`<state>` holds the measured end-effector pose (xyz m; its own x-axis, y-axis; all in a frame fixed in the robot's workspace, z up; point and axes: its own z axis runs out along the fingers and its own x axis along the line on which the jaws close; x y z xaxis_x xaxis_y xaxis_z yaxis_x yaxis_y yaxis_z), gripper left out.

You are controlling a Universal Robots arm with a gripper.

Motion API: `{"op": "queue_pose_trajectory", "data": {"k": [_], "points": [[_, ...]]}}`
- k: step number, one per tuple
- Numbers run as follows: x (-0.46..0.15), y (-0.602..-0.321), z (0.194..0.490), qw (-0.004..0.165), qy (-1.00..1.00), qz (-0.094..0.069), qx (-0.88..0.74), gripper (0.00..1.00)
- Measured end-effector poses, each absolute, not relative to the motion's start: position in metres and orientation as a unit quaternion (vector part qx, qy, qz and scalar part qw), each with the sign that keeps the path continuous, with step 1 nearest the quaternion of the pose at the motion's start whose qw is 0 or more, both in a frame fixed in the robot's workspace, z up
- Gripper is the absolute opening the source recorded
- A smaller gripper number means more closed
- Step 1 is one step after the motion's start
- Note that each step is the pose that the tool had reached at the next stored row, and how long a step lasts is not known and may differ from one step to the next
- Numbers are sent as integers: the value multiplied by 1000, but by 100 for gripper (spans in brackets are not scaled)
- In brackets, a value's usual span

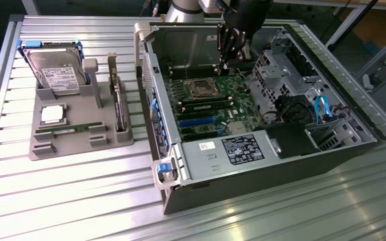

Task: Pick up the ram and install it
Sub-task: 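Press down the ram until it locks into place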

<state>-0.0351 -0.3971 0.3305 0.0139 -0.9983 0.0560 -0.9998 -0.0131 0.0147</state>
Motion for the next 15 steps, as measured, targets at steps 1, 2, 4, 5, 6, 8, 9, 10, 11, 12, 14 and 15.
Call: {"op": "queue_pose_trajectory", "data": {"k": [1,2,4,5,6,8,9,10,11,12,14,15], "points": [[-35,-397,330,25,-705,15,708,10],[-35,-397,330,25,-709,15,705,10],[-35,-397,330,25,-726,14,687,10],[-35,-397,330,26,-735,14,678,10],[-35,-397,330,26,-745,13,666,10],[-35,-397,330,26,-758,13,651,10],[-35,-397,330,26,-765,12,643,10],[-35,-397,330,26,-773,12,634,10],[-35,-397,329,26,-779,12,627,10],[-35,-397,329,27,-784,12,621,10],[-35,-397,329,27,-796,11,604,10],[-35,-397,329,27,-803,11,595,10]]}}
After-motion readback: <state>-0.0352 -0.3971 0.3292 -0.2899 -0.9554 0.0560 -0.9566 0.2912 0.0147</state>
